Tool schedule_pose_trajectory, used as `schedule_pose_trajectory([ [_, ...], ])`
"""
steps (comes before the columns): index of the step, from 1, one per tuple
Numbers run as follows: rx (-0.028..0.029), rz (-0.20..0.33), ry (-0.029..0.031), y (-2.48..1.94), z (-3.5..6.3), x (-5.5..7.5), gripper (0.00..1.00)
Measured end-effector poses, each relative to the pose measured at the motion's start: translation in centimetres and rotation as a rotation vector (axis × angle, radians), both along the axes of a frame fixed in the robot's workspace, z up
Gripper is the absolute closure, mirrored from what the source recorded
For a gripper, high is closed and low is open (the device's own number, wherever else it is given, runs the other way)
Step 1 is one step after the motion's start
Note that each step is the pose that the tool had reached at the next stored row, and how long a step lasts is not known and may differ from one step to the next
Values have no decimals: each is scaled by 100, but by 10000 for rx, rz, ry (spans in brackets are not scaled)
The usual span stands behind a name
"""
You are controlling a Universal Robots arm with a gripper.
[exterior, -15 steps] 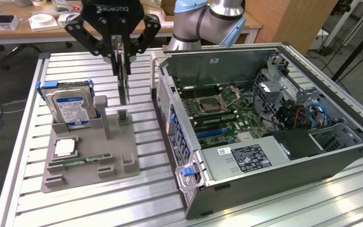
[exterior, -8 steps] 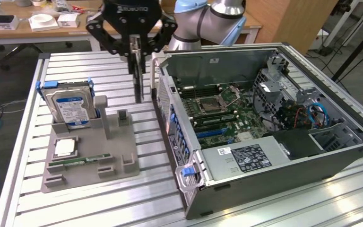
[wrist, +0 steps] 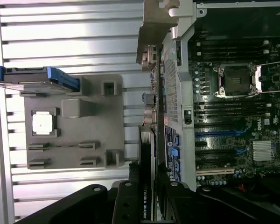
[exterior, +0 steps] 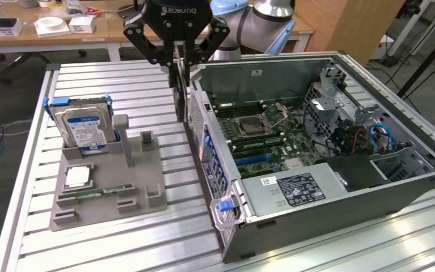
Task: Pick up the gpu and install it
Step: 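Pick up the gpu and move the gpu toward the slot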
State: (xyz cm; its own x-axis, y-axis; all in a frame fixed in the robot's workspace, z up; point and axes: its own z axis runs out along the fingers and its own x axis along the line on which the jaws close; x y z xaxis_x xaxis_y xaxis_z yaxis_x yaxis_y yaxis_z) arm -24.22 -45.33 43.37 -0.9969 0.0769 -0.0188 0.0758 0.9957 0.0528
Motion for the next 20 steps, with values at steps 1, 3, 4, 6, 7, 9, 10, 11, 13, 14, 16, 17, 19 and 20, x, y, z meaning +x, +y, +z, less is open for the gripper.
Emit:
schedule_pose_trajectory([
  [1,0,0,0,0,0,0,74],
  [3,0,0,1,0,0,1,74],
  [4,0,0,0,0,0,1,74],
  [6,0,0,0,0,0,1,74],
  [7,0,0,0,0,0,0,74],
  [9,0,-1,0,0,0,2,74],
  [10,1,0,0,0,0,6,74],
  [11,1,1,-1,0,0,12,74],
  [13,0,0,0,0,0,27,74],
  [14,0,0,0,0,0,36,74],
  [16,1,0,-1,0,0,57,74],
  [17,0,0,0,0,0,67,74],
  [19,0,0,0,1,0,90,74],
  [20,1,0,0,1,0,102,74],
])
